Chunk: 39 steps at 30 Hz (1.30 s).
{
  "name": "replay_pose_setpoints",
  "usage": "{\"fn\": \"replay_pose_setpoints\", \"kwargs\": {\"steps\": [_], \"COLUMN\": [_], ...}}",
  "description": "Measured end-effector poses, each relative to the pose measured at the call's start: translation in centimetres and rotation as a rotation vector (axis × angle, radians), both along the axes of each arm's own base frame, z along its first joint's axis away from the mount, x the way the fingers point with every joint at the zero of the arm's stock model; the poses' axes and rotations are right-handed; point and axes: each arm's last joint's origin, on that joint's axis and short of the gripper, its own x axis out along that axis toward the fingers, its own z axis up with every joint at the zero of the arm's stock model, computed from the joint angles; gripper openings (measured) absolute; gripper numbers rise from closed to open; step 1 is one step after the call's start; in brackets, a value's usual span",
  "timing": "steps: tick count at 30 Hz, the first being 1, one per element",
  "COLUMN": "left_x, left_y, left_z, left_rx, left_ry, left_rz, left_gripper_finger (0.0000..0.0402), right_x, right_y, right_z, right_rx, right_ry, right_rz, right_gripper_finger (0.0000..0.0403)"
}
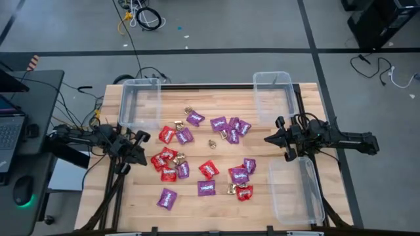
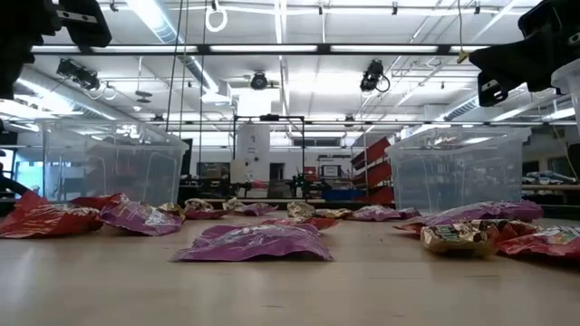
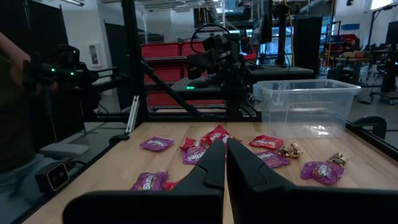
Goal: Sort candy
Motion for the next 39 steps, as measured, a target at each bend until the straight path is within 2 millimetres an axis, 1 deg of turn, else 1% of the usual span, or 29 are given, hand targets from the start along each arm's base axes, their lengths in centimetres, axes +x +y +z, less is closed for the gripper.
{"fn": "replay_pose_setpoints", "kwargs": {"steps": [18,19,22,23,25,27,30,34,36,39], "left_x": [0.0,-0.1,-0.8,-1.0,-1.3,-1.4,-1.4,-1.4,-1.4,-1.4], "left_y": [0.0,-0.2,-0.8,-0.9,-1.0,-1.0,-1.0,-1.0,-1.0,-0.9], "left_z": [0.0,-0.1,-0.2,-0.2,-0.3,-0.3,-0.3,-0.3,-0.3,0.1], "left_rx": [0.003,0.018,0.068,0.080,0.093,0.091,0.068,0.067,0.103,0.157], "left_ry": [0.002,0.015,0.046,0.054,0.087,0.110,0.144,0.145,0.082,-0.047], "left_rz": [-0.013,-0.083,-0.402,-0.470,-0.576,-0.621,-0.630,-0.631,-0.611,-0.546], "left_gripper_finger": [0.0009,0.0009,0.0009,0.0009,0.0009,0.0009,0.0009,0.0009,0.0009,0.0009], "right_x": [0.0,0.0,0.0,0.0,0.0,0.1,0.1,0.0,0.0,-0.2], "right_y": [0.0,0.0,0.0,0.0,0.0,0.0,0.0,0.0,-0.1,0.0], "right_z": [0.0,0.0,0.0,-0.1,-0.1,-0.1,-0.1,0.3,0.7,1.7], "right_rx": [0.000,0.000,0.000,-0.013,-0.035,-0.041,-0.045,-0.104,-0.129,-0.089], "right_ry": [0.000,0.000,0.001,0.004,0.008,0.010,0.003,-0.041,-0.090,-0.186], "right_rz": [0.000,0.000,0.000,-0.001,-0.002,-0.003,-0.003,-0.014,-0.033,-0.032], "right_gripper_finger": [0.0004,0.0004,0.0004,0.0004,0.0004,0.0004,0.0004,0.0004,0.0004,0.0004]}}
